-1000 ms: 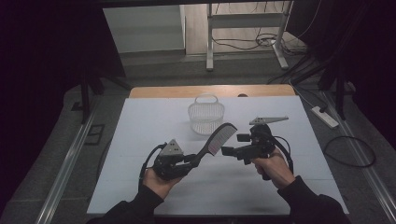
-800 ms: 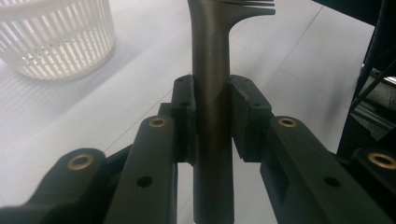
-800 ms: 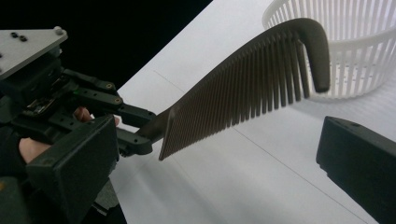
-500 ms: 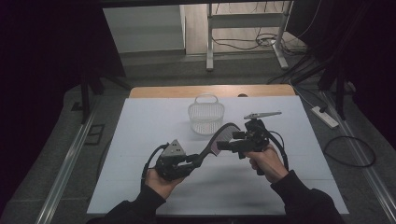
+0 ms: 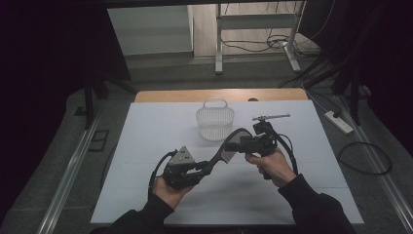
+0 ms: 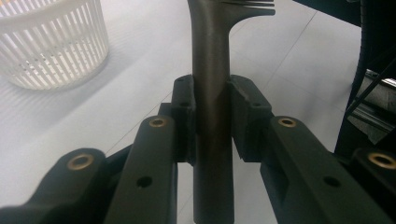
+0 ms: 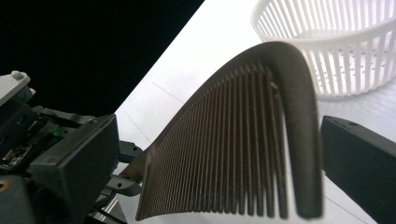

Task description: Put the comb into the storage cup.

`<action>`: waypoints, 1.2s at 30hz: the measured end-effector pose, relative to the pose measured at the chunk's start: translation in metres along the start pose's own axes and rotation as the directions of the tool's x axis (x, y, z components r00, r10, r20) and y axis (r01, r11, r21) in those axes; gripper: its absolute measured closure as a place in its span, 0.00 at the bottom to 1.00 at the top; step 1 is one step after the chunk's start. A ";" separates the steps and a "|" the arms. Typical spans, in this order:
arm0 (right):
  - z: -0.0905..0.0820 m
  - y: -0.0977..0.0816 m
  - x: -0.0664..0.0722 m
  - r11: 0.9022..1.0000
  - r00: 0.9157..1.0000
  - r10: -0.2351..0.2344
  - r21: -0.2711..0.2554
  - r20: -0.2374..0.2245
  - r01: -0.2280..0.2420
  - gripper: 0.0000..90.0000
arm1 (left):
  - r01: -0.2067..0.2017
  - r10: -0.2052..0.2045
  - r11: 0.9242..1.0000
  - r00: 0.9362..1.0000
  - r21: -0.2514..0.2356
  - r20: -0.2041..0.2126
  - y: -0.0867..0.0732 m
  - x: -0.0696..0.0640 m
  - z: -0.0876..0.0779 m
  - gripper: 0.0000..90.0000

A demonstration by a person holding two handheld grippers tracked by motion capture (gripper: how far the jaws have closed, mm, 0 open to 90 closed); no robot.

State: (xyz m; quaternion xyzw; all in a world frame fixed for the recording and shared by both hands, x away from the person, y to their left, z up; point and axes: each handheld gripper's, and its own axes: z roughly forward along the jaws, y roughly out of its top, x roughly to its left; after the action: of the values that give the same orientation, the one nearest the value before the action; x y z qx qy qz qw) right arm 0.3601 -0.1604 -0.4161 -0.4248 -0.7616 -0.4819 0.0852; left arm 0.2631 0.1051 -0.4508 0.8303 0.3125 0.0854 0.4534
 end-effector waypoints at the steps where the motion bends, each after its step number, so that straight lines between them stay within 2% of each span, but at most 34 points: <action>1: 0.000 0.000 0.000 1.000 1.000 0.004 0.000 -0.003 -0.004 0.05 | 0.000 0.000 1.000 1.000 0.000 0.000 0.000 0.000 0.000 0.80; 2: 0.000 0.000 0.000 1.000 1.000 0.004 0.000 -0.003 -0.004 0.05 | -0.001 0.001 1.000 1.000 -0.001 -0.003 0.000 0.000 0.000 0.80; 4: -0.001 0.000 -0.001 1.000 1.000 0.022 -0.004 -0.016 -0.022 0.17 | -0.003 0.003 1.000 1.000 -0.002 -0.008 0.000 0.000 0.000 0.80; 5: -0.001 0.000 -0.001 1.000 1.000 0.022 -0.004 -0.016 -0.022 0.17 | -0.003 0.003 1.000 1.000 -0.002 -0.008 0.000 0.000 0.000 0.80; 6: -0.002 0.000 -0.002 1.000 0.999 0.027 -0.006 -0.026 -0.027 0.28 | -0.003 0.003 1.000 1.000 -0.003 -0.012 0.000 0.000 -0.001 0.80; 8: -0.004 0.000 -0.002 0.999 0.999 0.030 -0.008 -0.042 -0.031 0.40 | -0.002 0.002 1.000 1.000 -0.005 -0.016 0.000 0.000 -0.001 0.80; 9: -0.004 0.000 -0.002 0.999 0.999 0.030 -0.008 -0.042 -0.031 0.40 | -0.004 0.004 1.000 1.000 -0.004 -0.022 0.000 0.000 -0.001 0.80; 12: -0.005 0.000 -0.001 0.999 0.996 0.034 -0.010 -0.081 -0.035 0.59 | -0.011 0.011 1.000 0.999 0.000 -0.034 -0.001 -0.001 0.000 0.80; 13: -0.005 0.000 -0.001 0.999 0.996 0.034 -0.010 -0.081 -0.035 0.59 | -0.011 0.011 1.000 0.999 0.000 -0.034 -0.001 -0.001 0.000 0.80; 15: -0.005 -0.001 -0.001 0.999 0.996 0.030 -0.006 -0.081 -0.031 0.66 | -0.015 0.015 1.000 0.999 0.002 -0.037 -0.001 -0.001 0.000 0.80; 16: -0.004 -0.001 -0.001 1.000 0.996 0.027 -0.009 -0.088 -0.028 0.76 | -0.020 0.020 1.000 0.999 0.004 -0.040 -0.001 -0.002 0.000 0.80; 17: -0.004 -0.001 -0.001 1.000 0.996 0.027 -0.009 -0.088 -0.028 0.76 | -0.020 0.020 1.000 0.999 0.004 -0.040 -0.001 -0.002 0.000 0.80; 18: -0.004 -0.002 -0.002 0.999 0.994 0.035 -0.013 -0.106 -0.036 0.82 | -0.020 0.020 1.000 0.999 0.006 -0.042 -0.001 -0.002 0.000 0.80; 20: -0.005 -0.002 -0.003 0.998 0.986 0.068 -0.007 -0.149 -0.070 0.87 | -0.022 0.022 1.000 0.999 0.007 -0.039 -0.001 -0.002 0.001 0.80; 22: -0.005 -0.001 -0.003 0.996 0.983 0.084 -0.005 -0.162 -0.086 0.88 | -0.025 0.025 1.000 0.999 0.010 -0.042 -0.001 -0.002 0.002 0.80; 23: -0.005 -0.002 -0.005 0.993 0.974 0.114 0.001 -0.194 -0.116 0.92 | -0.036 0.037 0.999 0.998 0.022 -0.051 -0.001 -0.003 0.003 0.80; 24: -0.005 -0.002 -0.006 0.992 0.969 0.126 0.001 -0.213 -0.129 0.94 | -0.045 0.047 0.998 0.997 0.032 -0.058 -0.002 -0.004 0.005 0.80; 25: -0.005 -0.002 -0.006 0.992 0.969 0.126 0.001 -0.213 -0.129 0.94 | -0.045 0.047 0.998 0.997 0.032 -0.058 -0.002 -0.004 0.005 0.80; 26: -0.004 -0.003 -0.005 0.991 0.965 0.134 0.007 -0.225 -0.135 0.95 | -0.042 0.044 0.998 0.997 0.041 -0.056 -0.002 -0.004 0.007 0.80; 29: -0.004 -0.003 -0.004 0.992 0.967 0.128 0.010 -0.222 -0.129 0.95 | -0.041 0.043 0.998 0.998 0.041 -0.049 -0.003 -0.003 0.007 0.80; 33: -0.004 -0.003 -0.005 0.990 0.962 0.139 0.006 -0.233 -0.142 0.95 | -0.040 0.042 0.999 0.998 0.034 -0.043 -0.002 -0.002 0.007 0.80; 36: -0.004 -0.003 -0.003 0.992 0.966 0.122 0.001 -0.227 -0.125 0.95 | -0.041 0.042 0.998 0.998 0.038 -0.044 -0.003 -0.003 0.009 0.79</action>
State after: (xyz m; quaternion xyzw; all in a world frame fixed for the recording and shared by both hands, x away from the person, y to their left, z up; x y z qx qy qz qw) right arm 0.3582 -0.1660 -0.4172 -0.4141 -0.7159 -0.5261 0.1983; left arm 0.2631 0.0977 -0.4578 0.8429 0.3068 0.1075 0.4288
